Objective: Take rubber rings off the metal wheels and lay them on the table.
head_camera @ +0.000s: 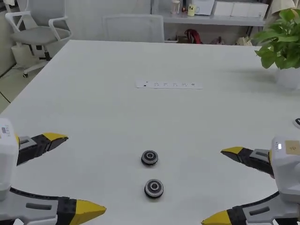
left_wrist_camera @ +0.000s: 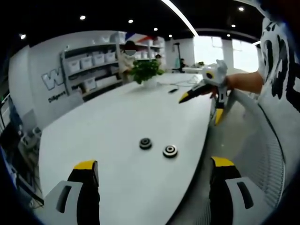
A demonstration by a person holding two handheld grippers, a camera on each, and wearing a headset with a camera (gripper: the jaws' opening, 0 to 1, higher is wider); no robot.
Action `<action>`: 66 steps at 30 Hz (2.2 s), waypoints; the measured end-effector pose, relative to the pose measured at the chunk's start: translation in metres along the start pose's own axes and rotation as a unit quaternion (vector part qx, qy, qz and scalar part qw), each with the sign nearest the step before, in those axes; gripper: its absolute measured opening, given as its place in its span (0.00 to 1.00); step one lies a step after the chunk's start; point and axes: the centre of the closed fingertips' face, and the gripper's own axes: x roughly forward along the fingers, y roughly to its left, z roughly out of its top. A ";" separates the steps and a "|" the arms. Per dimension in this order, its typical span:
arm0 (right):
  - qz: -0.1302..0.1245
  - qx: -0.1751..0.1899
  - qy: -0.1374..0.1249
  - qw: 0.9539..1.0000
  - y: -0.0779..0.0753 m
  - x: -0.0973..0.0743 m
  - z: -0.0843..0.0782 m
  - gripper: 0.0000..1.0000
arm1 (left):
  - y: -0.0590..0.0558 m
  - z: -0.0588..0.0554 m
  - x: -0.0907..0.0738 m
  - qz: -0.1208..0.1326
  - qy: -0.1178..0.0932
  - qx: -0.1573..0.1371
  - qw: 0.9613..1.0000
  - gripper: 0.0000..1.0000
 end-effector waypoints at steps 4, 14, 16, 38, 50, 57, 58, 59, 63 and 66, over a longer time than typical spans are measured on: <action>-0.001 0.001 -0.001 1.000 -0.002 0.000 0.000 0.97 | 0.001 0.000 0.000 0.001 0.000 0.000 1.000 1.00; -0.001 0.004 -0.003 1.000 -0.002 0.000 0.001 0.97 | 0.004 0.002 0.002 -0.001 -0.001 0.001 1.000 0.99; -0.002 0.004 -0.006 1.000 -0.003 0.000 0.002 0.97 | 0.004 0.003 0.002 -0.002 -0.001 0.003 1.000 0.98; 0.007 0.002 -0.016 1.000 -0.011 0.002 0.013 0.93 | 0.007 0.008 0.006 -0.012 -0.001 0.007 1.000 0.94; 0.018 -0.004 -0.016 1.000 -0.014 0.007 0.017 0.90 | 0.011 0.013 0.013 -0.020 -0.003 0.007 1.000 0.90; 0.020 -0.003 -0.021 1.000 -0.018 0.009 0.022 0.89 | 0.016 0.014 0.015 -0.020 -0.001 0.013 1.000 0.88; 0.021 -0.003 -0.022 1.000 -0.018 0.010 0.023 0.88 | 0.017 0.014 0.016 -0.020 0.000 0.013 1.000 0.88; 0.022 -0.002 -0.023 0.999 -0.018 0.010 0.023 0.88 | 0.018 0.014 0.016 -0.019 0.002 0.014 1.000 0.88; 0.026 -0.004 -0.026 0.999 -0.019 0.012 0.027 0.84 | 0.022 0.016 0.017 -0.017 0.001 0.015 1.000 0.86; 0.029 -0.005 -0.030 0.999 -0.020 0.013 0.030 0.82 | 0.024 0.017 0.019 -0.017 0.000 0.017 1.000 0.85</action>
